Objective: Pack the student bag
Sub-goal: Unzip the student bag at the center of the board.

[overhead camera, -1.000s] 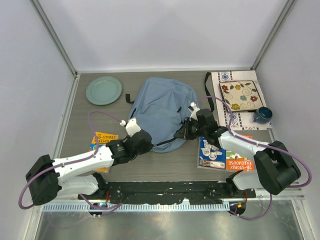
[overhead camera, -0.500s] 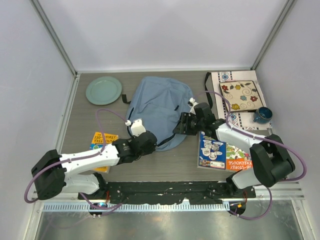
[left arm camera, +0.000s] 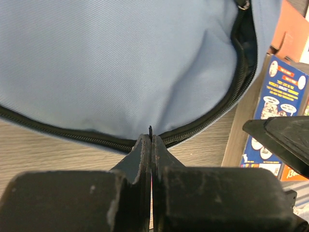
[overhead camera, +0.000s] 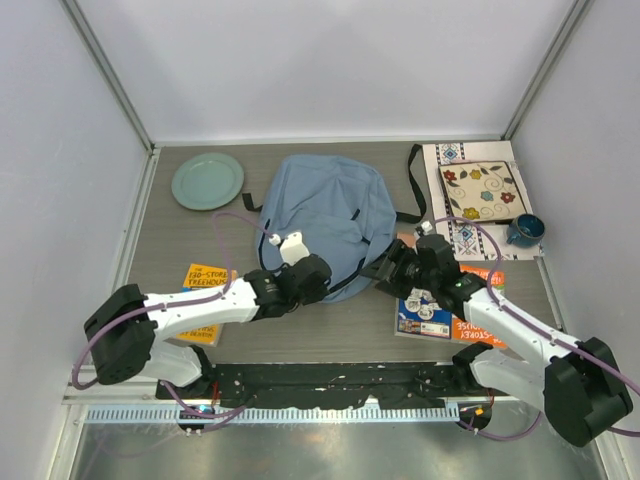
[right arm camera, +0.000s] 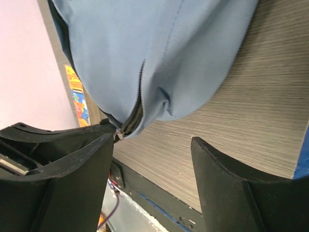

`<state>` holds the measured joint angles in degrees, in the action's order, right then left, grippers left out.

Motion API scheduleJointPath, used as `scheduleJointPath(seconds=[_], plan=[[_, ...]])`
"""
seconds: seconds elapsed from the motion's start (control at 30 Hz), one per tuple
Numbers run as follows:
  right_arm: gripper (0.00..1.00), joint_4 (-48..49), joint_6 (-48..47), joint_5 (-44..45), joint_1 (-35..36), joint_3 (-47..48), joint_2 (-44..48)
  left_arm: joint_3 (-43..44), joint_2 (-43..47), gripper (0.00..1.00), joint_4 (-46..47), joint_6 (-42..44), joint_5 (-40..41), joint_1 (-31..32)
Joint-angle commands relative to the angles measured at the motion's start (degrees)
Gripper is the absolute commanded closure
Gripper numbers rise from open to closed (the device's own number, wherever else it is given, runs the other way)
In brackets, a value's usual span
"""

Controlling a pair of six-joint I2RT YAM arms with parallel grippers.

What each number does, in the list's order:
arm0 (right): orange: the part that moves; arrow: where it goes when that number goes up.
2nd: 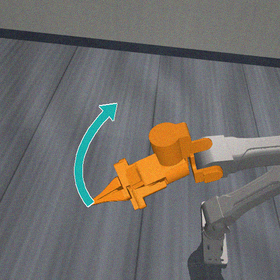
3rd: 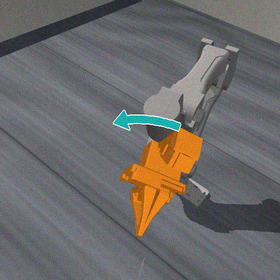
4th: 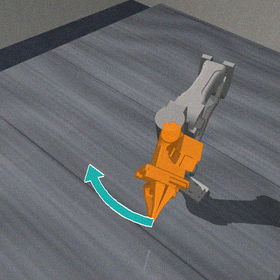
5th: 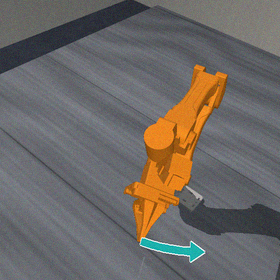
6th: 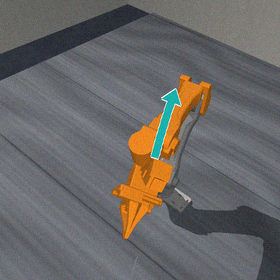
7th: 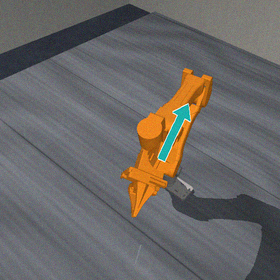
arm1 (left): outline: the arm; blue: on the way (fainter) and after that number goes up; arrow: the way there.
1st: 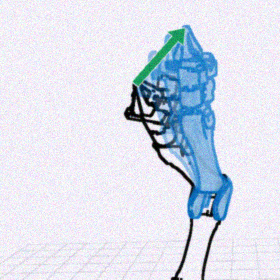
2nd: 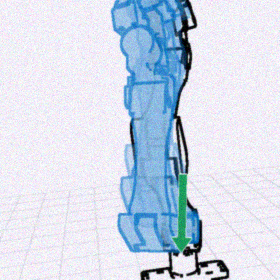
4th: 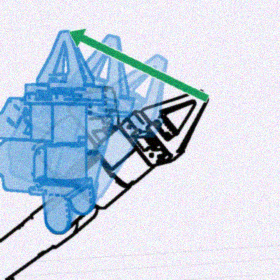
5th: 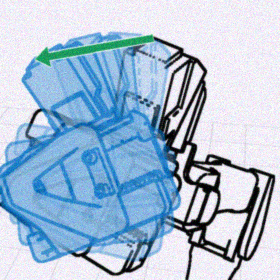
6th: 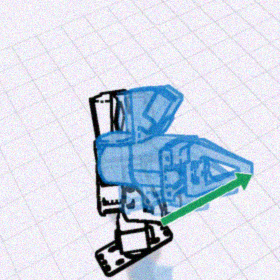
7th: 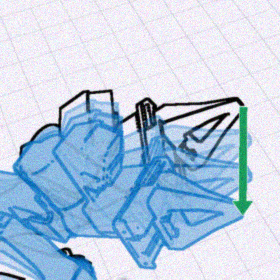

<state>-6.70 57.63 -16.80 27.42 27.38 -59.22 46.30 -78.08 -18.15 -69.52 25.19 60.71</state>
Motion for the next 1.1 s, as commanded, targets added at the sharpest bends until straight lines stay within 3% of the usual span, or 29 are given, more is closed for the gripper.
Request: scheduleJointPath(seconds=[0.0, 0.43, 0.53, 0.57, 0.63, 0.67, 0.7, 0.87, 1.07], plan=[[0.29, 3.8, 6.7, 1.9, 0.4, 0.0, 0.9, 4.1, -2.7, 1.0, 4.5, 2.3, -1.5, 1.3], [0.32, 12.2, 9.5, 2.4, 2.6, 1.1, -8.2, 6.6, -4.6, 1.0, 6.4, 4.0, -3.2, 2.4], [0.47, 13.5, 9.1, 2.9, 2.7, 0.9, -9.8, 7.4, -5.1, 1.0, 6.6, 5.1, -3.5, 2.7], [0.63, 13.5, 8.9, 3.1, 2.6, 1.0, -10.3, 7.5, -5.1, 1.0, 6.6, 5.4, -3.4, 2.8], [0.77, 14.0, 7.1, 3.7, 2.6, 1.6, -11.3, 7.3, -5.1, 1.0, 6.2, 5.7, -2.4, 2.9], [0.92, 13.6, 6.4, 3.8, 2.5, 2.0, -11.5, 7.4, -4.8, 1.0, 4.5, 6.3, -2.0, 2.9], [0.99, 13.2, 4.5, 4.1, 2.3, 2.3, -12.0, 7.6, -4.1, 1.0, 3.1, 7.0, -1.1, 2.9], [0.99, 11.4, 0.3, 4.1, -2.0, 2.8, -12.1, 7.1, -0.8, 1.0, -9.7, 10.7, 7.1, 2.1], [0.99, 11.0, -3.4, 1.2, -4.3, 3.2, -12.1, -3.0, 6.3, 1.0, -10.8, 9.8, 8.6, -3.7]])
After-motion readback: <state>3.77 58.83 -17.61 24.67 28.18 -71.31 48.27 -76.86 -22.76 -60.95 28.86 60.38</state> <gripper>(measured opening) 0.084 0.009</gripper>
